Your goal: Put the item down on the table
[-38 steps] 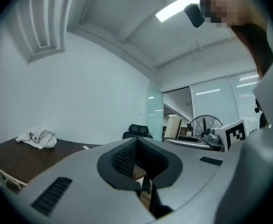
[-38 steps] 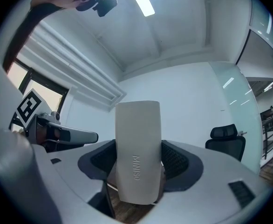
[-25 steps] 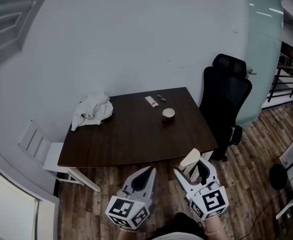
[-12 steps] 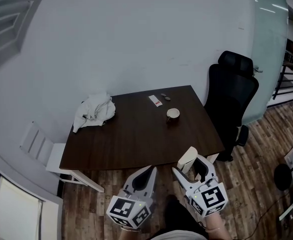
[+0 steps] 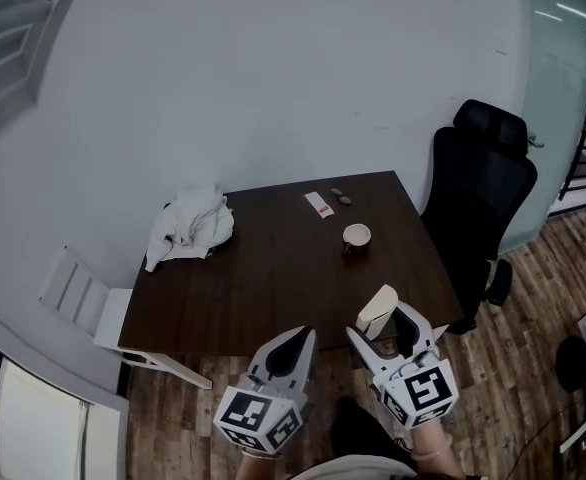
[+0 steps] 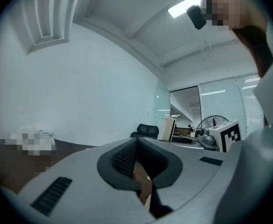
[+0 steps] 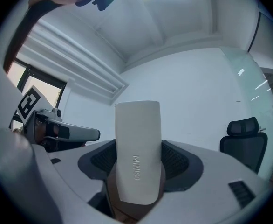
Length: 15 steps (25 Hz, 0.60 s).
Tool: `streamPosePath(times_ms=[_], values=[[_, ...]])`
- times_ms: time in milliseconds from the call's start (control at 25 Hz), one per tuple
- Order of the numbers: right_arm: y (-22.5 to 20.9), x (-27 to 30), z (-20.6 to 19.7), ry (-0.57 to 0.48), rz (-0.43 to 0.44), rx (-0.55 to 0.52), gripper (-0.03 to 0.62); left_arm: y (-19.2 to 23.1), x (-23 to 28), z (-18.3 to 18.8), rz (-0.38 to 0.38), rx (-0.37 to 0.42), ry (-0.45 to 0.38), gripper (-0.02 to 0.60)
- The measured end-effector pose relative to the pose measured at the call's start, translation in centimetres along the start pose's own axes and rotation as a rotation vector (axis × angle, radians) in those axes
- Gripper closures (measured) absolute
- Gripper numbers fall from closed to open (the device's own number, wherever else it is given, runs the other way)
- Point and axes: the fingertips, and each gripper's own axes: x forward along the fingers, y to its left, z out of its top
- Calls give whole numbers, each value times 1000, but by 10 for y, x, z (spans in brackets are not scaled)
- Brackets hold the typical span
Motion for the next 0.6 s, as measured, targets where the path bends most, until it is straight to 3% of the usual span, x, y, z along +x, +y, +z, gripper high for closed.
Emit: streamPosePath(times_ms=[320, 600], values=[[-52, 67, -5, 4, 21, 15, 290, 39, 75, 4, -7, 5, 19, 563], [-92, 123, -30, 74, 50, -33, 290, 74, 136, -7, -2, 8, 32, 563]])
